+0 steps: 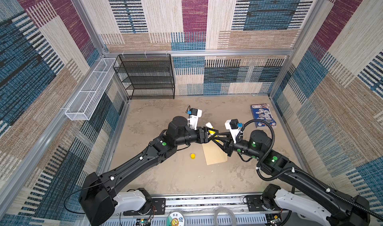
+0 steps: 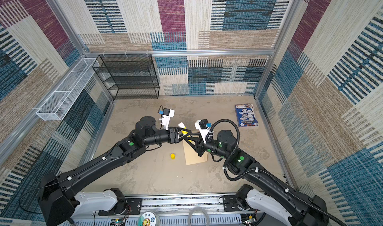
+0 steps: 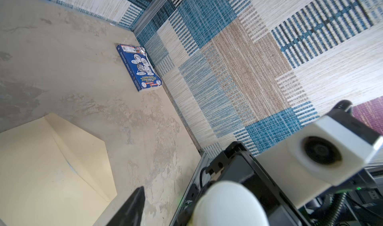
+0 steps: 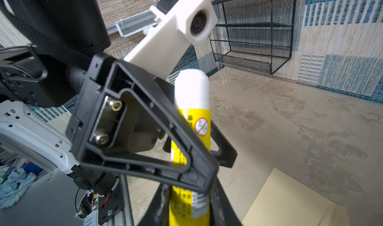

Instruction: Place the letter into the envelope and seal it

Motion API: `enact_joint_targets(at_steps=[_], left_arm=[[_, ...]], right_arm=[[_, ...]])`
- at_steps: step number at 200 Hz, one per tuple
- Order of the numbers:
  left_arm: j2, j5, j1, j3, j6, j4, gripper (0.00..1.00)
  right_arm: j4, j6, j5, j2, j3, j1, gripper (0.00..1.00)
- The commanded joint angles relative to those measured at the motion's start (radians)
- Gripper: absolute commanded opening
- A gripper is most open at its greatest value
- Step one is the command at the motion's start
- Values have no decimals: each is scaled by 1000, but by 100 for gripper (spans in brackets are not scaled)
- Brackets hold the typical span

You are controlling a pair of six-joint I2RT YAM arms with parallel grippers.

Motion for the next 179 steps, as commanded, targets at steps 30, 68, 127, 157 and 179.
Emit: enact_joint_targets(at_steps=[30,68,127,157,179], left_arm=[[-45,-105,-10,-151,-137,332,62],[-40,-118,-19,-155,-139,348,50],[-18,-103,-22,-154,-151,380,25],[-11,-94,-22,-151,-153,384,13],[-14,-91,-22,-150,-153,378,9]], right_arm=[[82,62,-6,5,15,-1,3],[101,86,-17,17,13,-1,2],[114,98,-25,28,11,2,2],[107,85,-22,21,8,1,4],[91,70,-15,7,0,2,15]])
